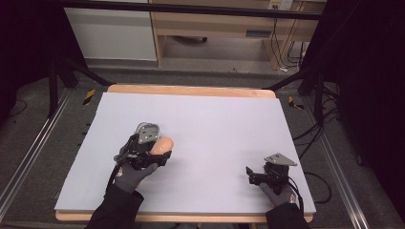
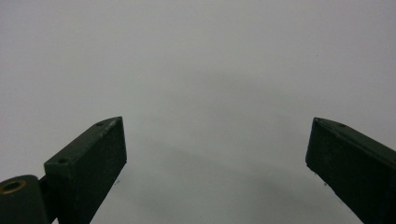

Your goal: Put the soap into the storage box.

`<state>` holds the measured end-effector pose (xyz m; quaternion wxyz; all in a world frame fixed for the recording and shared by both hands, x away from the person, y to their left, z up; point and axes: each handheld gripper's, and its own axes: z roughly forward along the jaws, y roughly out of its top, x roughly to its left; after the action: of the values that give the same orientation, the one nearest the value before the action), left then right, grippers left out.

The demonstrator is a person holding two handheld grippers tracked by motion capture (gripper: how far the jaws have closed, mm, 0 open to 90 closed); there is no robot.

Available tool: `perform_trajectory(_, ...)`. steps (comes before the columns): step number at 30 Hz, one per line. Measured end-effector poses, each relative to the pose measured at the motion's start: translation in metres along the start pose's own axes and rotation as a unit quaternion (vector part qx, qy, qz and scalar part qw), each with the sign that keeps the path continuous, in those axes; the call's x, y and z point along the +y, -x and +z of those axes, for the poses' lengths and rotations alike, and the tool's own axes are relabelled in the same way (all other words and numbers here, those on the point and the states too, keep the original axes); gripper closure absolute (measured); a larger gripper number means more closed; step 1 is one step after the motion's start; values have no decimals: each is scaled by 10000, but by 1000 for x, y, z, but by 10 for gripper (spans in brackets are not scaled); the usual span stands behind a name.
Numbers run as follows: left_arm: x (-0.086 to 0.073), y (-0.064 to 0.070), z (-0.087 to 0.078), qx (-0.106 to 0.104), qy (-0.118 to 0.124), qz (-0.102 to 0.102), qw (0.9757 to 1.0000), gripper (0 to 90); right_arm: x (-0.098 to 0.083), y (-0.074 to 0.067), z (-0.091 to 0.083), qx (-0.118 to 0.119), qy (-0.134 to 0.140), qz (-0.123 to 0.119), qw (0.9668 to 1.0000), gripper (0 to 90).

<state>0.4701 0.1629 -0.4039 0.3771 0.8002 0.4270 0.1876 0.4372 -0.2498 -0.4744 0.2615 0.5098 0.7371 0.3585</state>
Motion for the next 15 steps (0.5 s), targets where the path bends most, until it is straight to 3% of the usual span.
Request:
perform_trajectory(5, 2, -6, 1, 67, -31, 3, 10000, 320, 0, -1, 0, 11, 9, 15, 10000, 54)
perform_trajectory(15, 5, -21, 5, 184, 13, -180, 9997, 320, 1, -2, 0, 19, 24, -27, 10000, 54)
